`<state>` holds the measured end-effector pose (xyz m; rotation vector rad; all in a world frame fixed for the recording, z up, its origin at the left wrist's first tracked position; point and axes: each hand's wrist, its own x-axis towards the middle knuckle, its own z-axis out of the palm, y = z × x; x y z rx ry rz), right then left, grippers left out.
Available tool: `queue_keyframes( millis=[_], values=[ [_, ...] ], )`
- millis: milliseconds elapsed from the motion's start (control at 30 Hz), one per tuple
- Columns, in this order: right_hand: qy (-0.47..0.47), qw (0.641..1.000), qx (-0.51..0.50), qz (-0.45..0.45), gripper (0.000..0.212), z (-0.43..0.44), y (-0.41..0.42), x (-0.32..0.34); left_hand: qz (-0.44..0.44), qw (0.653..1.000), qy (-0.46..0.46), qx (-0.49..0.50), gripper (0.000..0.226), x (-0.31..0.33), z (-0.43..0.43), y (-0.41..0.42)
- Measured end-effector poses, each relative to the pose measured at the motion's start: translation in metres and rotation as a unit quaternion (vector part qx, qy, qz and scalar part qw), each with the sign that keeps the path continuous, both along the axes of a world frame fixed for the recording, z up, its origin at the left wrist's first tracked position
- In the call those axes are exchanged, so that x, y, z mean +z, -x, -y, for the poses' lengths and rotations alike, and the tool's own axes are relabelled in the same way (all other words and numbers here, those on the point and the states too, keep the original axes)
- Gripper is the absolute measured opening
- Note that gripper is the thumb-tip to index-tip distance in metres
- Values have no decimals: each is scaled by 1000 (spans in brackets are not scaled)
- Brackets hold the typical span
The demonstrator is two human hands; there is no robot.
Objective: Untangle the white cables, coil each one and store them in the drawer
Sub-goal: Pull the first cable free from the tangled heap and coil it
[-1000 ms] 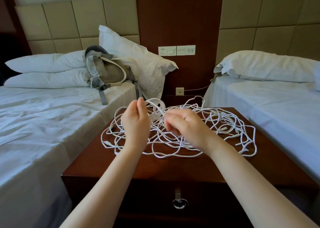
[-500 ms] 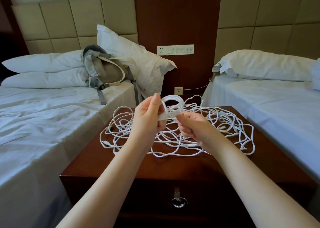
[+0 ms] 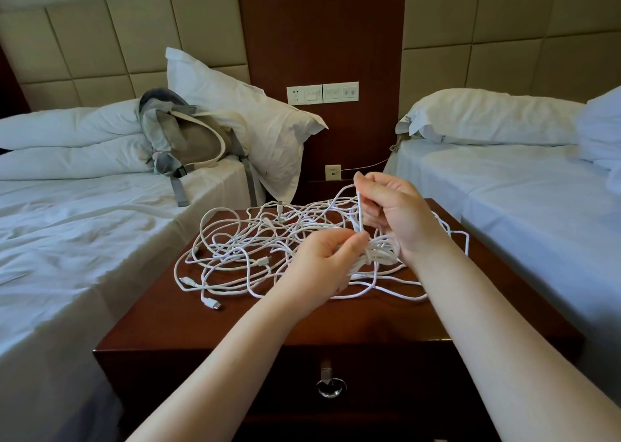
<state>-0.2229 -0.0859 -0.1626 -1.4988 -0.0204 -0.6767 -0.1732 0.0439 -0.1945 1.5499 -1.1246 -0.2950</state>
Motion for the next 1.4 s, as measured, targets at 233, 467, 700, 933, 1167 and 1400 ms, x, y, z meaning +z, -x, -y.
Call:
queue_keyframes(
  millis=[233, 467, 700, 933, 1167, 1400],
  values=[
    [87, 993, -78, 7, 35, -13, -4, 1, -148, 986, -21, 75, 33, -10, 2, -20],
    [238, 969, 33, -52, 25, -39, -2, 0, -239, 957, 78, 143, 37, -3, -9, -45],
    [286, 949, 80, -105, 21, -47, -5, -4, -238, 941, 176, 164, 37, 20, -20, -48],
    [246, 957, 52, -143, 30, -26, -4, -8, -230, 955, 188, 7, 39, 34, -26, -32],
    [112, 990, 51, -75, 19, -13, -7, -17, -162, 977, 87, -111, 30, 36, -30, -19],
    [90, 995, 17, -27, 24, -8, -2, -7, -66, 993, -45, -91, 42, 24, -22, -15]
  ],
)
